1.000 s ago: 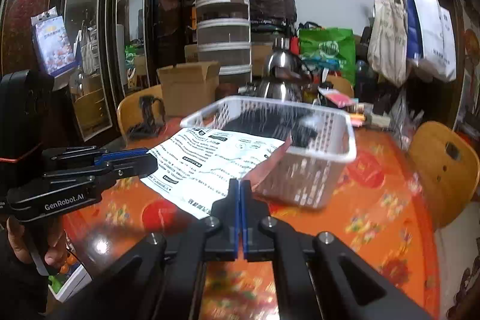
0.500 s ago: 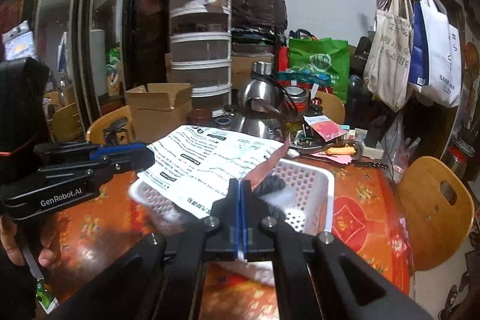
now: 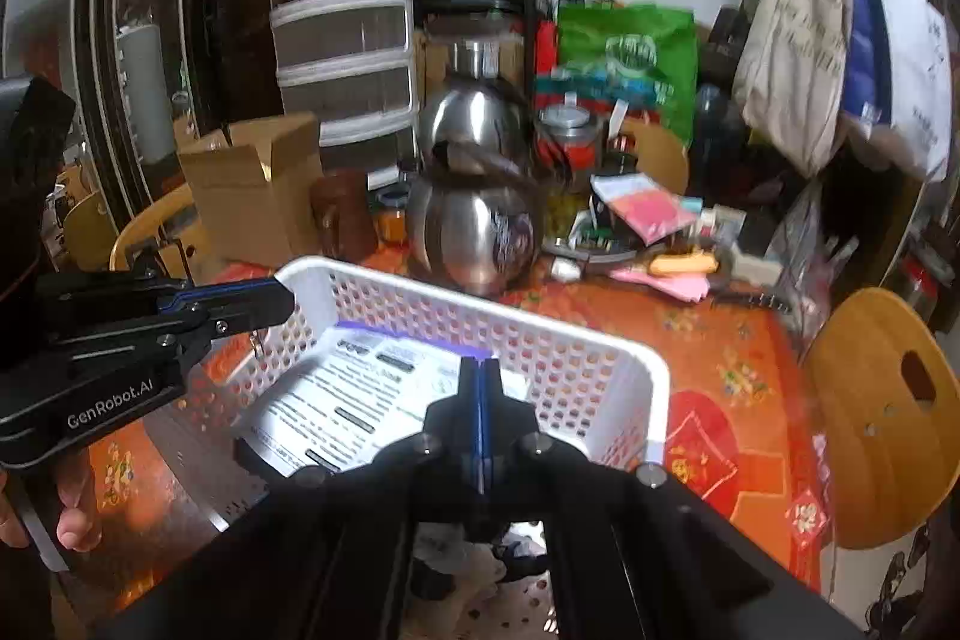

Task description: Organize soft objects

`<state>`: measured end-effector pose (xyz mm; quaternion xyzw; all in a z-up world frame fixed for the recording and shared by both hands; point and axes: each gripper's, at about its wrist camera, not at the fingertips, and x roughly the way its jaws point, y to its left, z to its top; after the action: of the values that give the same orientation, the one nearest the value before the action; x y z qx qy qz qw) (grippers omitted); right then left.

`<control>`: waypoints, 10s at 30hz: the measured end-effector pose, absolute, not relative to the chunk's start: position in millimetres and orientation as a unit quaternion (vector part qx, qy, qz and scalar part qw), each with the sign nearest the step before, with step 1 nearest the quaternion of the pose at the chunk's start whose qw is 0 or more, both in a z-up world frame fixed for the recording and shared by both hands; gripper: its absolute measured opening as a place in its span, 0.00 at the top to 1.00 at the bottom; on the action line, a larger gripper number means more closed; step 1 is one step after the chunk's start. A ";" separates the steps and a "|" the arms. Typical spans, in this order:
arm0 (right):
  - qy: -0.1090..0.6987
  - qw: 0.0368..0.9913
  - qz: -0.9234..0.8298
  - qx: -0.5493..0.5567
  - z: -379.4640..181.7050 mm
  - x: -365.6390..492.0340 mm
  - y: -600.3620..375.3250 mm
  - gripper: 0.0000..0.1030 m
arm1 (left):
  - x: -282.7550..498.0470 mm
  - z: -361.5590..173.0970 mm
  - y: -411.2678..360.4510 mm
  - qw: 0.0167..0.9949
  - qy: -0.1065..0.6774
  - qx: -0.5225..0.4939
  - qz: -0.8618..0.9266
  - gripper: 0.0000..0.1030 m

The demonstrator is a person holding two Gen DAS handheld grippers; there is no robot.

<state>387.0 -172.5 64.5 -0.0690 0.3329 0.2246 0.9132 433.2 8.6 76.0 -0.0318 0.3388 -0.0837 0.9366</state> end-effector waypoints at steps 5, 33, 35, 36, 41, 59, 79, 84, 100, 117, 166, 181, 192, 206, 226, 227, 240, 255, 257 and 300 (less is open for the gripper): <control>0.338 0.915 0.214 -0.050 57.8 386.0 -185.9 0.64 | 433.2 61.0 18.9 0.933 0.352 -0.041 -0.070 0.29; 0.334 0.920 0.206 -0.021 -26.8 202.3 -263.1 0.17 | 230.7 -47.0 34.9 0.929 0.364 -0.054 0.020 0.08; 0.355 0.912 0.205 -0.026 -47.1 193.3 -262.6 0.17 | 236.6 -70.0 37.1 0.917 0.392 -0.064 0.021 0.08; 0.364 0.908 0.207 -0.030 -54.9 191.9 -261.8 0.17 | 241.5 -77.8 37.4 0.913 0.402 -0.067 0.022 0.08; 0.402 0.892 0.204 -0.035 -78.8 197.8 -258.2 0.29 | 268.5 -104.0 35.8 0.898 0.435 -0.065 0.032 0.08; 0.408 0.889 0.203 -0.040 -80.0 203.5 -253.8 0.72 | 295.4 -111.1 40.7 0.901 0.424 -0.080 0.041 0.99; 0.391 0.896 0.209 -0.017 -74.6 198.9 -259.3 0.72 | 266.4 -94.6 28.9 0.921 0.384 -0.056 0.019 0.38; 0.387 0.897 0.213 -0.015 -73.9 197.5 -259.4 0.72 | 270.0 -86.0 20.6 0.929 0.367 -0.036 0.032 0.21; 0.409 0.886 0.216 -0.024 -87.5 185.3 -255.6 0.57 | 297.3 -106.4 23.7 0.903 0.422 -0.055 0.049 0.21; 0.384 0.899 0.205 -0.051 -82.2 177.7 -247.1 0.71 | 287.5 -107.8 48.5 0.912 0.399 -0.090 0.034 0.88; 0.265 0.940 0.210 -0.039 55.8 211.8 -247.3 0.76 | 214.7 21.0 47.2 0.953 0.297 -0.054 0.015 0.88; 0.306 0.928 0.206 -0.050 93.9 309.1 -205.7 0.77 | 296.3 82.1 38.1 0.940 0.336 -0.052 -0.027 0.89; 0.369 0.911 0.173 -0.061 59.8 373.5 -203.7 0.77 | 380.3 61.4 40.6 0.911 0.406 -0.074 -0.021 0.88; 0.379 0.906 0.176 -0.076 41.2 380.4 -202.7 0.76 | 393.9 30.7 49.6 0.909 0.411 -0.063 0.005 0.63; 0.357 0.919 0.166 -0.036 45.1 344.3 -218.1 0.20 | 364.4 32.2 58.2 0.927 0.370 -0.053 0.025 0.10; 0.358 0.918 0.167 -0.035 44.5 342.7 -218.0 0.20 | 362.4 32.6 57.6 0.927 0.370 -0.056 0.024 0.10; 0.314 0.929 0.185 -0.062 56.0 233.1 -214.4 0.07 | 230.2 70.1 27.3 0.959 0.283 -0.020 0.027 0.00; 0.295 0.950 0.096 -0.029 76.9 75.2 -220.3 0.00 | 47.4 82.3 8.9 0.961 0.271 -0.028 0.042 0.00; 0.300 0.948 0.100 -0.030 79.6 72.4 -220.9 0.00 | 41.6 85.2 5.3 0.960 0.274 -0.030 0.042 0.00; 0.309 0.943 0.123 -0.002 73.2 83.1 -225.2 0.00 | 66.2 79.7 3.2 0.956 0.290 -0.038 0.028 0.00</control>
<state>83.1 -225.2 73.2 -0.0015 0.3086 0.1234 0.9431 66.2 3.2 79.7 -0.0377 0.2904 0.0277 0.9558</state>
